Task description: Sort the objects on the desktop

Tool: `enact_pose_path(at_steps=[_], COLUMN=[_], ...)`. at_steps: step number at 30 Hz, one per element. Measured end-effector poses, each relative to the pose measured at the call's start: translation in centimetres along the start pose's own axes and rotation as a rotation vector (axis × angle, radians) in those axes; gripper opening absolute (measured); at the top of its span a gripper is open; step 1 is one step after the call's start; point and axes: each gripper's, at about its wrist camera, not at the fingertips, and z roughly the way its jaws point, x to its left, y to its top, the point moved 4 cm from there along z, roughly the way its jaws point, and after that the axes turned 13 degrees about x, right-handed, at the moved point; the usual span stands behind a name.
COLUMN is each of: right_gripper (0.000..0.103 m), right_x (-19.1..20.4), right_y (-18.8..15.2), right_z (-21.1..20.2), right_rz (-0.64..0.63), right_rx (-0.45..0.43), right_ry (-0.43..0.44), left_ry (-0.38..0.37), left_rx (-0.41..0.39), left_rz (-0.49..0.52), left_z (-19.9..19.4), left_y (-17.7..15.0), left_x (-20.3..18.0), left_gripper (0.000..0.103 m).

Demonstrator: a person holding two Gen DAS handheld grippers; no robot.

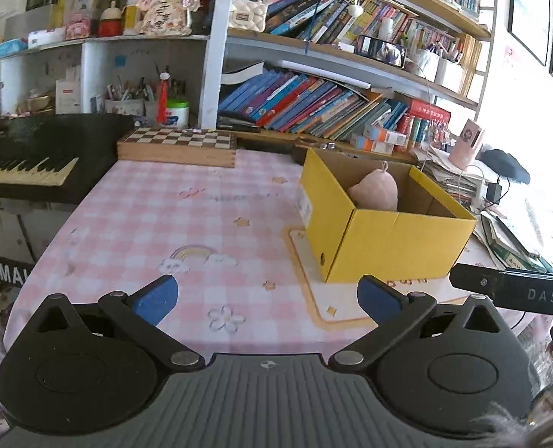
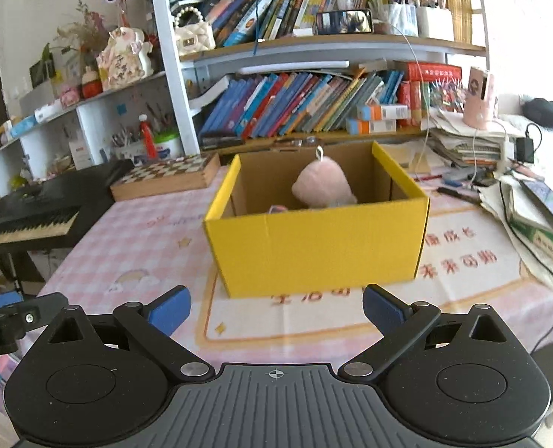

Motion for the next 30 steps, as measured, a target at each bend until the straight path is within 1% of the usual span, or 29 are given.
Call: enact_pose_path(at_steps=[4,15,30], right_gripper=[0.100,0.100,0.100], right_x=[0.9,2.8,3.4], right_y=[-1.1,-2.8,-3.4], right_z=[-0.7,-0.9,0.2], right_rz=[-0.004,-0.016,-0.007], right_rx=[-0.012,0.002,0.066], right_ry=[-0.011,-0.012,0.001], left_ry=[0.006,-0.016,0.016], left_rx=[0.010,0.025,0.042], left_rz=[0.009,0.008,0.003], left_z=[-0.5,-1.2,-1.3], left_y=[-0.9,-2.0,-2.7], left_x=[0.6,1.4,2.0], left_gripper=[0.103,0.103,0.103])
